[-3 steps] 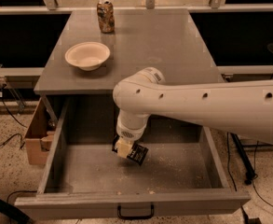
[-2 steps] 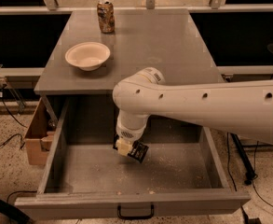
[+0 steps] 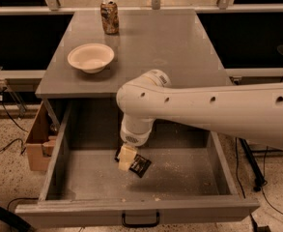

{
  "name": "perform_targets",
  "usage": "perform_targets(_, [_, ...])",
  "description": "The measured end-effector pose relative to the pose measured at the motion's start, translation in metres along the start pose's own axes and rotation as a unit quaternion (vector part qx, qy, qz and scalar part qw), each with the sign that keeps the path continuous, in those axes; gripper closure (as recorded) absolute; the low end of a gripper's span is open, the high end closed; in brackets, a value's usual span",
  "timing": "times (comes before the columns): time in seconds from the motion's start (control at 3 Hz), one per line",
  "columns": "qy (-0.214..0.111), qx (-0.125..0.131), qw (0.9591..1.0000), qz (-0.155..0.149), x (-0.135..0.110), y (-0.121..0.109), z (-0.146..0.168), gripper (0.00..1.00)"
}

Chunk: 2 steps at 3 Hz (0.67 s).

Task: Place rxbar chocolate into top drawer

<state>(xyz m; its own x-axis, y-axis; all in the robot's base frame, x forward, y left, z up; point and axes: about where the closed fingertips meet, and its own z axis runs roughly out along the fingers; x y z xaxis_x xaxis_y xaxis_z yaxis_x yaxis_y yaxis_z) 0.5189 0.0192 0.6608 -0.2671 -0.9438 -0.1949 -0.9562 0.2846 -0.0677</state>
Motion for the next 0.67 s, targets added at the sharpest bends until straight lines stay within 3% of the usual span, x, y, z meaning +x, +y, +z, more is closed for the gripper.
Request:
perform_targets(0.33, [-0.005, -0.002, 1.0000, -0.004, -0.001, 0.001, -0.002, 0.00])
perform_targets(0.67, [-0.039, -0.006, 0.9989, -0.023, -0.006, 0.004, -0.018, 0.00])
